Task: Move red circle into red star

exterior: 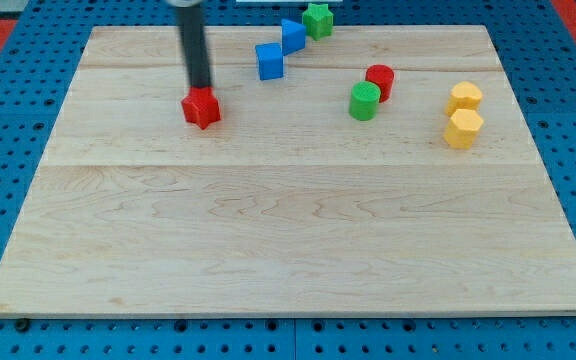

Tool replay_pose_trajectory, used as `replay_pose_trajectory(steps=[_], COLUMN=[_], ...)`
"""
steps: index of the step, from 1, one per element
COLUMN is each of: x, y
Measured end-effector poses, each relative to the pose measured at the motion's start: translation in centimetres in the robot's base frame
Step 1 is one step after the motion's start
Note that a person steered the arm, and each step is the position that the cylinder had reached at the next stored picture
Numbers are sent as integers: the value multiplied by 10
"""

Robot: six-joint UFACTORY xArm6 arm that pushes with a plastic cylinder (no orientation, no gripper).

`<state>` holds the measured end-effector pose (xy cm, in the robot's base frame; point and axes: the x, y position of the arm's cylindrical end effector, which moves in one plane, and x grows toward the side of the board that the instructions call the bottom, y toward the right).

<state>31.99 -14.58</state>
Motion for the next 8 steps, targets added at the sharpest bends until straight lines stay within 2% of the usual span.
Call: replay_pose_trajectory(steps=[3, 4, 6, 7, 8], x=[-10, -25, -74, -59, -38], y=[94, 147, 291, 328, 328])
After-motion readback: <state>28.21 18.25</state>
